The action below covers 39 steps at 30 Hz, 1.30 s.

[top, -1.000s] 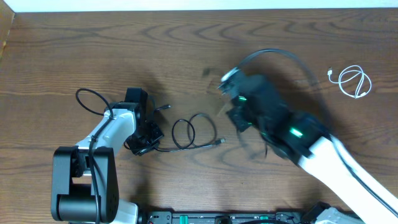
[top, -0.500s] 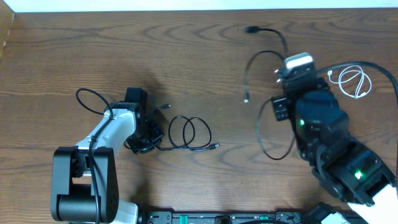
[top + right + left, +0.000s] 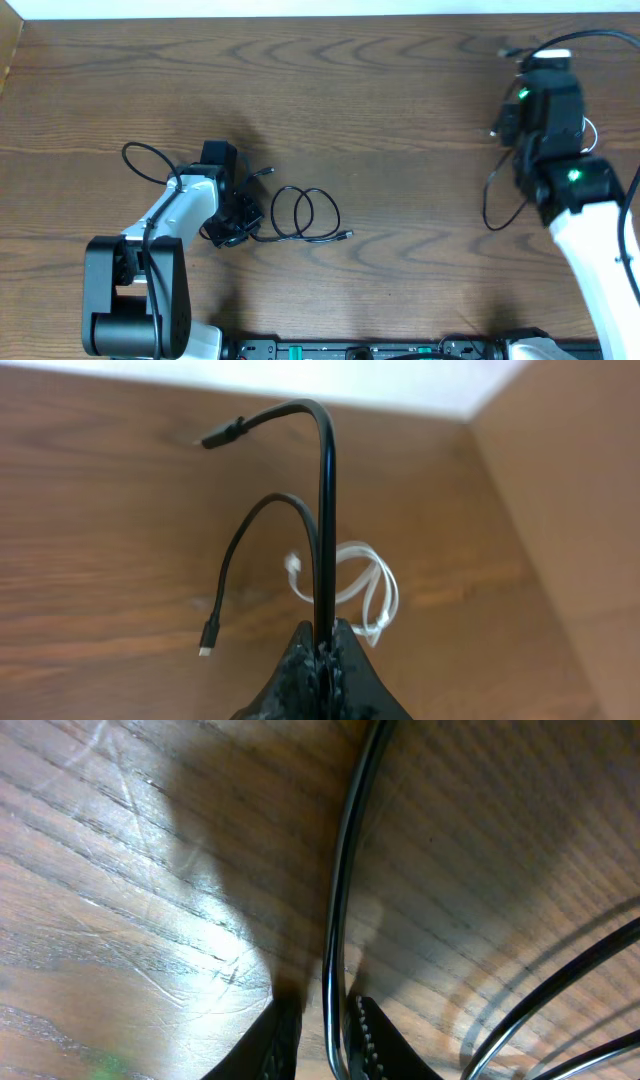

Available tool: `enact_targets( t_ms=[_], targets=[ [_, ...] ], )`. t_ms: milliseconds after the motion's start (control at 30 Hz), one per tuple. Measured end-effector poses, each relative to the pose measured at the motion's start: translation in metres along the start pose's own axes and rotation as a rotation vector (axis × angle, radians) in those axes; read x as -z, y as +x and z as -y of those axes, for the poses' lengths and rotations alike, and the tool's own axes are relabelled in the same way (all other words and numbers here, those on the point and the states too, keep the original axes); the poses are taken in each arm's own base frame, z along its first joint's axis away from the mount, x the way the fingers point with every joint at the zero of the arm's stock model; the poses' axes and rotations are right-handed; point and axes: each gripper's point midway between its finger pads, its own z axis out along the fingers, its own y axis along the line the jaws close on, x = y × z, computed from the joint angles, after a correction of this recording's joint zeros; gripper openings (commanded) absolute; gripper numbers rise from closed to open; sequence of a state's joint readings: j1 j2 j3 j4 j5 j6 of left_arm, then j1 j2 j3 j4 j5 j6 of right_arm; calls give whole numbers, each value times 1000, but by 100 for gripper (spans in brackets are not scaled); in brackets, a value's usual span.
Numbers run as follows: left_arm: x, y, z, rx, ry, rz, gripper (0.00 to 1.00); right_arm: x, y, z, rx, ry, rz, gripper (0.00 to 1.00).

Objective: Untangle cables

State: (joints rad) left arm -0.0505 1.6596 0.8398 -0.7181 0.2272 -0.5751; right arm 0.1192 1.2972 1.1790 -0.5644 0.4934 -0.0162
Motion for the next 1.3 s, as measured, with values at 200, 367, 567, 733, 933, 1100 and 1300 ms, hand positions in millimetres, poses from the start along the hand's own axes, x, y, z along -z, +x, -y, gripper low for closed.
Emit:
enact_targets(
  t_ms=[200,367,567,733,933,1100,1300],
  targets=[
    [0,-1,1,-1,2,3,21,-60,43,39,-190,11,-180,1],
    [0,-1,1,-1,5,6,21,-104,75,58,-349,-38,-276,2],
    [0,-2,1,-2,6,7,21,-133,111,58,-476,-156,-386,99],
    [0,-2,2,-2,7,8,21,-139,122,54,-536,-210,-422,99],
    [0,-2,2,-2,9,10,21,-137,117,41,-555,-262,-422,99],
    [0,-2,2,-3,12,10,21,-129,102,0,-516,-378,-412,99],
    [0,-2,3,-2,12,10,21,-102,91,-75,-391,-566,-430,99]
  ],
)
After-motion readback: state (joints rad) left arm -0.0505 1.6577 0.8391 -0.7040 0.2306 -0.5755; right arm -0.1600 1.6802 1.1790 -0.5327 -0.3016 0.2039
